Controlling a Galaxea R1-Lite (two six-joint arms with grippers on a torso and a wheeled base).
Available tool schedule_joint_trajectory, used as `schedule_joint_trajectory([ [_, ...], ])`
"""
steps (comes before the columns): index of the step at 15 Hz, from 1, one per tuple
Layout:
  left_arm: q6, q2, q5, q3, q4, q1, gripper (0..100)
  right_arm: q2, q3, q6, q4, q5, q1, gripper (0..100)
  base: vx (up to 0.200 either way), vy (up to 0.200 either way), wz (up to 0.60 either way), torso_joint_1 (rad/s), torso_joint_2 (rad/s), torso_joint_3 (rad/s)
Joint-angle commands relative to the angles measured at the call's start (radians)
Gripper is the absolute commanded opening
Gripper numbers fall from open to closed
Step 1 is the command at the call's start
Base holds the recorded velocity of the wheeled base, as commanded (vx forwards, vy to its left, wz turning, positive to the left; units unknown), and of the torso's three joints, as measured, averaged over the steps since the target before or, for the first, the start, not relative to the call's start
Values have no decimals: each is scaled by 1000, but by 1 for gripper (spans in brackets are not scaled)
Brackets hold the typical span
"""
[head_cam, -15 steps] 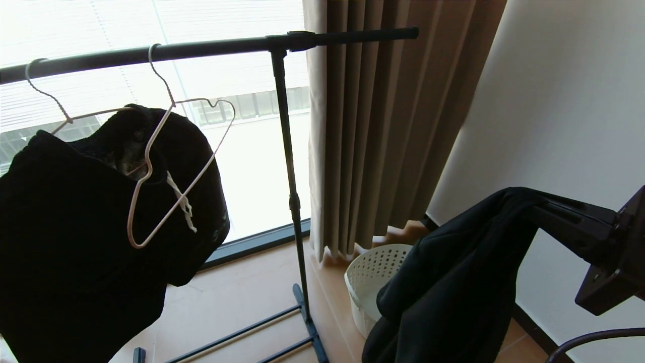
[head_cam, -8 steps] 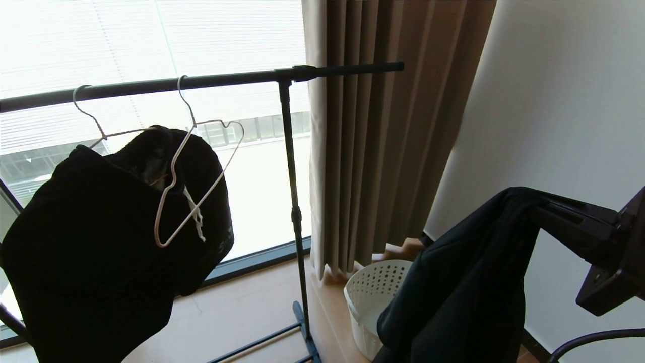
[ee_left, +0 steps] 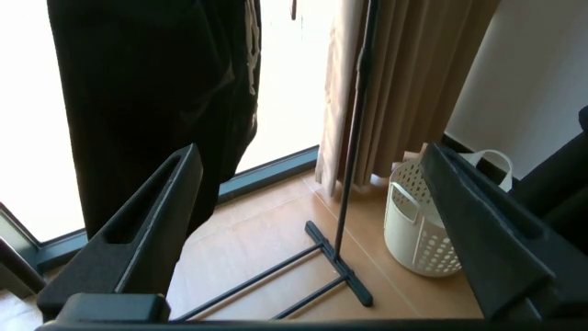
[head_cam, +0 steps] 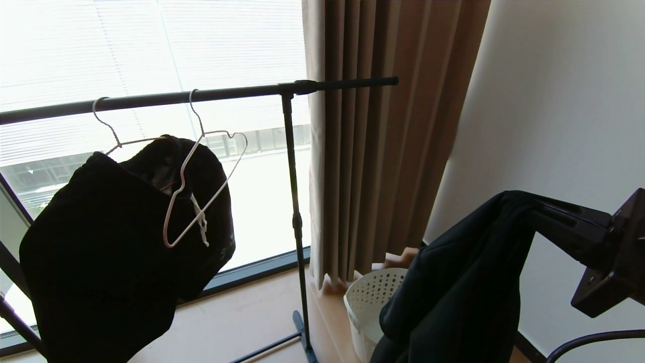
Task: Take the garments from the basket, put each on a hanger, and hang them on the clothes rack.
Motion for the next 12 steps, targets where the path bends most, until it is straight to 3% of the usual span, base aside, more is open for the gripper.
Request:
schedule_joint_trajectory([
  [1,1,1,0,0,1,0,100,12,1,-1,-1,1,0,0,0,0,0,0,0,0],
  [2,0,1,0,0,-1,0,100,12,1,-1,1,-2,-1,0,0,0,0,0,0,0],
  [9,3,1,1,0,-1,1,100,9,1,-2,-1,1,-12,0,0,0,600,6,4,7],
  [12,3,1,1,0,-1,0,100,11,-1,-2,-6,1,-12,0,0,0,0,0,0,0],
])
